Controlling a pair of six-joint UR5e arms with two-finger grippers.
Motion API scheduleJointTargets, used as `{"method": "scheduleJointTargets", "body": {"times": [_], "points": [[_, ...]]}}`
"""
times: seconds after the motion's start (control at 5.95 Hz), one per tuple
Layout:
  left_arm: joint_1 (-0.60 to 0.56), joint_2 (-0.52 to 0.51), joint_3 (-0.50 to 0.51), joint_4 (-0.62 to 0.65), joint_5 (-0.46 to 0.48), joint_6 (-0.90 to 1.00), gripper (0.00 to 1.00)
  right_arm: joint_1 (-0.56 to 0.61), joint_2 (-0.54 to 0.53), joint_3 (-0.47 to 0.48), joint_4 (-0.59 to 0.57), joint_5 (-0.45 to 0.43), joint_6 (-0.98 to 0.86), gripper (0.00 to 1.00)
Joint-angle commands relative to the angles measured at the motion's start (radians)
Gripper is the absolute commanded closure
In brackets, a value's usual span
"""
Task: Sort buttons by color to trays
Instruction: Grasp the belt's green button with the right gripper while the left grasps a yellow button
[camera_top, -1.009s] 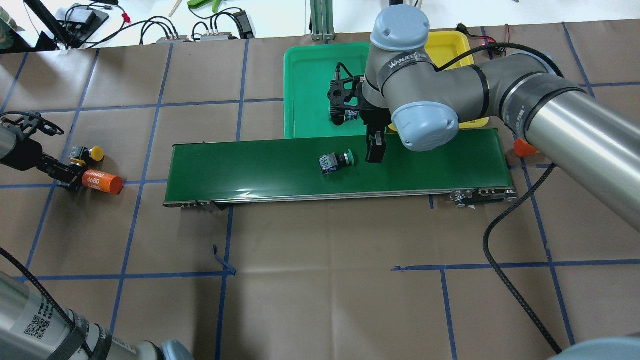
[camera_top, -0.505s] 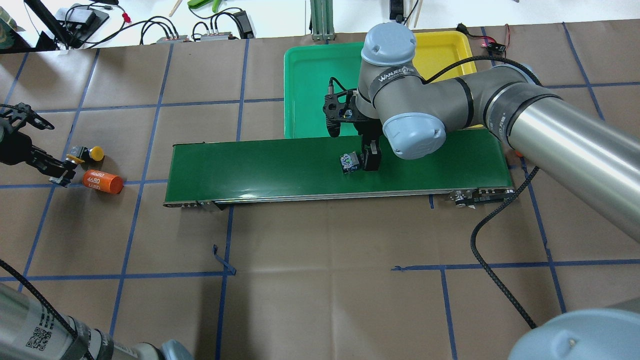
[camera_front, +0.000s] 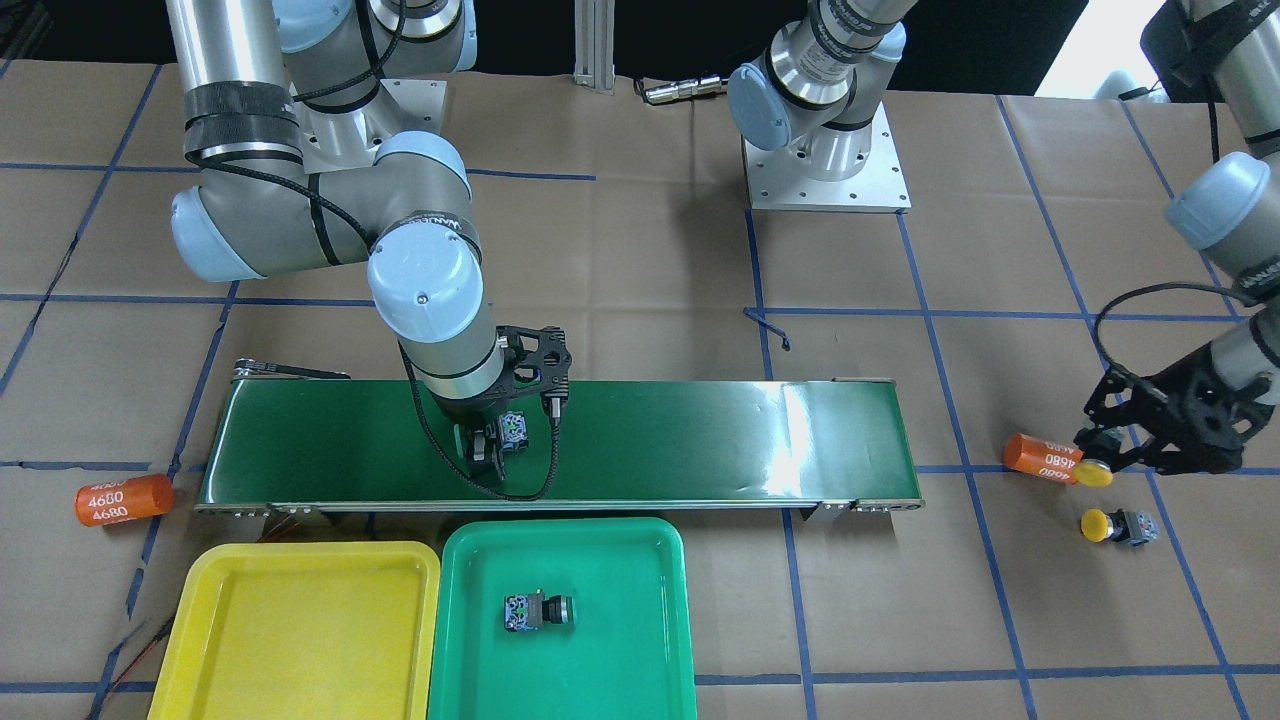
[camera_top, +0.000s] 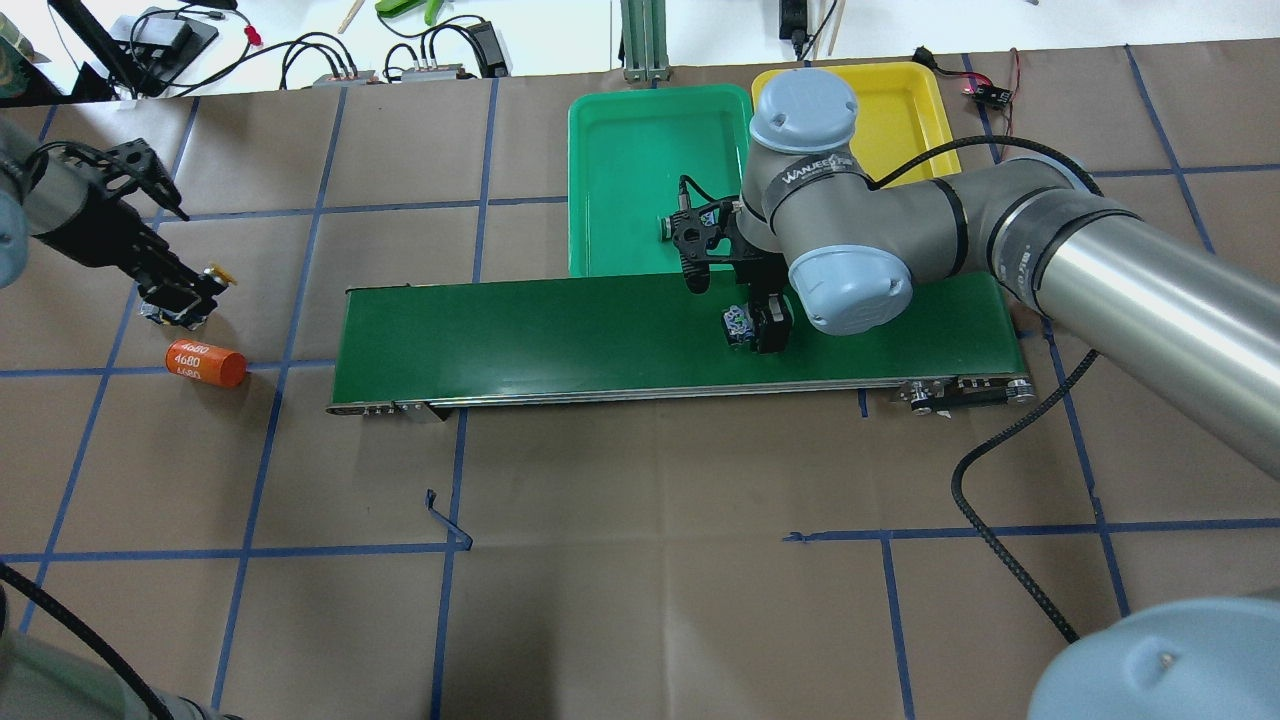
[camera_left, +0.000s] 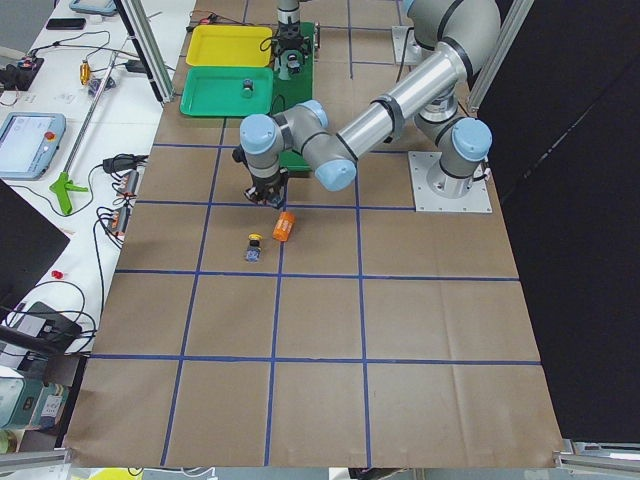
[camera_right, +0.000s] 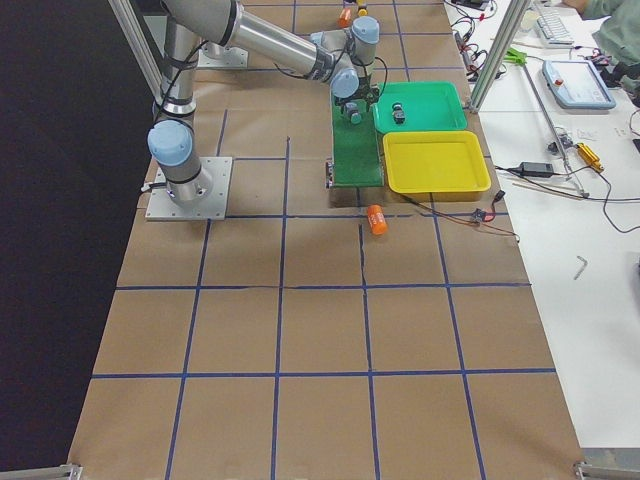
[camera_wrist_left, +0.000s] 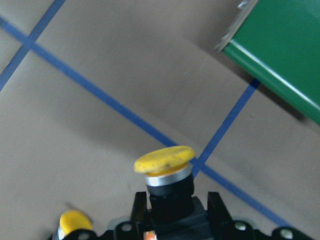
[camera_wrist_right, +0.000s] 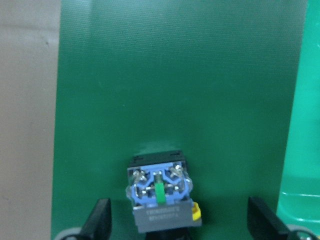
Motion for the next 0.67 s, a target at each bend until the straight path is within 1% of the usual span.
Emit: {"method": "scheduleJointTargets", "body": {"times": [0.0,0.17,0.34,0.5], "points": [[-0.195,0.02,-0.004,-0.013,0.022,0.113,1.0,-0.038,-0.009,0.01,0.009,-0.042,-0.014,0.63],[-0.248,0.023,-0.024,-0.013,0.02,0.166,0.99,-0.044,-0.011,0.01,0.011,-0.097,-0.051,0.81],[-0.292,0.024,-0.091,0.006,0.019,0.203,0.99,-0.063,-0.032,0.008,0.012,-0.099,-0.054,0.91],[-0.337,0.043,-0.168,0.095,0.023,0.2,0.99,-0.093,-0.064,0.007,0.015,-0.099,-0.065,0.91]]}}
